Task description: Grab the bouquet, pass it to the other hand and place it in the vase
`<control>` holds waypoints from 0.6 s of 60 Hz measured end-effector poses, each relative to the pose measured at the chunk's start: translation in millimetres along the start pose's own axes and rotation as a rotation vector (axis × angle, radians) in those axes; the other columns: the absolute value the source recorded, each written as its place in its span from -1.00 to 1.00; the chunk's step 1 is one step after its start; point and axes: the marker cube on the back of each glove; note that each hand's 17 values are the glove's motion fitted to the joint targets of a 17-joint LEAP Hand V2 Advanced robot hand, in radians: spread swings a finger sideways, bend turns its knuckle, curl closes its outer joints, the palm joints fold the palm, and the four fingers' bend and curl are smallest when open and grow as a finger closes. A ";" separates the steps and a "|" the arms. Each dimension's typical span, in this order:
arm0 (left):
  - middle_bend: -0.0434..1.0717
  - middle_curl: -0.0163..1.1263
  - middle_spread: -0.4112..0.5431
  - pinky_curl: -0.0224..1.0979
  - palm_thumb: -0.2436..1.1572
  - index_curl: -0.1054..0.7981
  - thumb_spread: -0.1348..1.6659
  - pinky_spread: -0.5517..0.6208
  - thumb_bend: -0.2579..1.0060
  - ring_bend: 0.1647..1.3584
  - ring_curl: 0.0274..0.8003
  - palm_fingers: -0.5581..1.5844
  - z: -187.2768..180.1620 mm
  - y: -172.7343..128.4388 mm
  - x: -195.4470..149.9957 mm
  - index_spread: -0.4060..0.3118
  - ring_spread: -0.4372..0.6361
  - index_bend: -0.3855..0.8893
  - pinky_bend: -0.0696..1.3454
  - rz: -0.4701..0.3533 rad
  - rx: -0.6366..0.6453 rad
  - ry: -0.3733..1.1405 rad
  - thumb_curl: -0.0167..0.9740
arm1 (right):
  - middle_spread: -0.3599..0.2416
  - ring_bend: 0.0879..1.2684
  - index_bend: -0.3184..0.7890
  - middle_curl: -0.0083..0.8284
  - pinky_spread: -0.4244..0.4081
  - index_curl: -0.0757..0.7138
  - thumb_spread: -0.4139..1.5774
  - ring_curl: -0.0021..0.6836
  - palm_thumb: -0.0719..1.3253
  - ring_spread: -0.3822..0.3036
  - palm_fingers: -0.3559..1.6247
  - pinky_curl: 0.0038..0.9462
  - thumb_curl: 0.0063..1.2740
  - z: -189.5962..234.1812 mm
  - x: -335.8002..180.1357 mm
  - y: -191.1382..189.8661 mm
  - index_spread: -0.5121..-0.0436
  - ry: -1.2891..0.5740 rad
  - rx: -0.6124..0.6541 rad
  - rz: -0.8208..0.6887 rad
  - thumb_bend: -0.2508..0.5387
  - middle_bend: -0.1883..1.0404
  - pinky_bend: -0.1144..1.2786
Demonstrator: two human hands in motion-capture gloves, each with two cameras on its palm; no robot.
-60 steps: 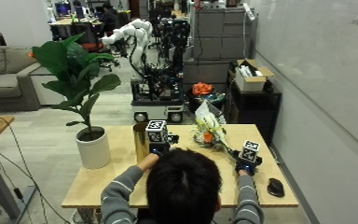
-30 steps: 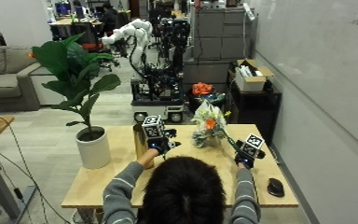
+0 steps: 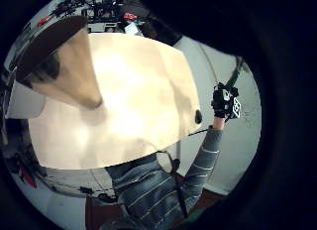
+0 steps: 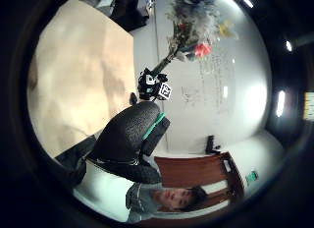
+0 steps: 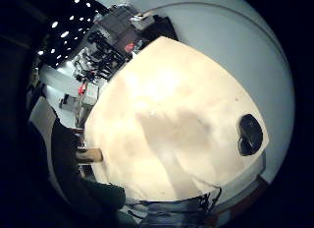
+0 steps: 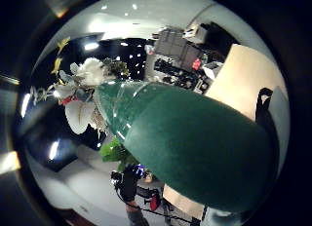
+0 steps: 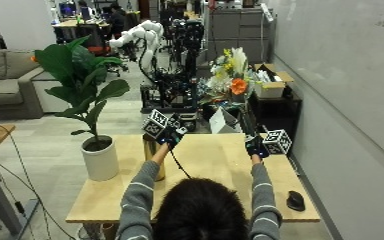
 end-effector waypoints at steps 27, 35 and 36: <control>-0.46 -0.28 0.37 -0.34 -0.41 -0.34 0.15 0.60 -0.64 -0.17 -0.31 -0.36 29.3 2.9 28.2 0.30 0.40 -0.24 -0.21 -0.128 0.016 -0.037 -0.31 | -0.24 0.71 0.85 0.67 -0.46 0.87 0.41 0.81 0.68 -0.37 0.73 0.23 0.04 2.2 -89.4 21.2 0.39 -0.096 -0.117 -0.331 -0.38 0.86 0.36; -0.44 -0.28 0.37 -0.34 -0.41 -0.36 0.14 0.60 -0.64 -0.16 -0.32 -0.36 34.4 -5.5 25.3 0.30 0.40 -0.24 -0.21 -0.122 -0.036 0.042 -0.31 | -0.24 0.71 0.86 0.67 -0.46 0.87 0.41 0.81 0.67 -0.37 0.73 0.24 0.08 5.5 -101.1 28.9 0.39 -0.006 -0.114 -0.413 -0.39 0.87 0.36; -0.44 -0.28 0.37 -0.34 -0.41 -0.36 0.14 0.60 -0.65 -0.16 -0.32 -0.37 34.8 -4.8 25.6 0.29 0.40 -0.23 -0.21 -0.117 -0.042 0.048 -0.31 | -0.24 0.71 0.86 0.67 -0.46 0.88 0.41 0.81 0.67 -0.37 0.73 0.24 0.09 5.7 -102.3 30.5 0.39 0.004 -0.114 -0.420 -0.39 0.87 0.36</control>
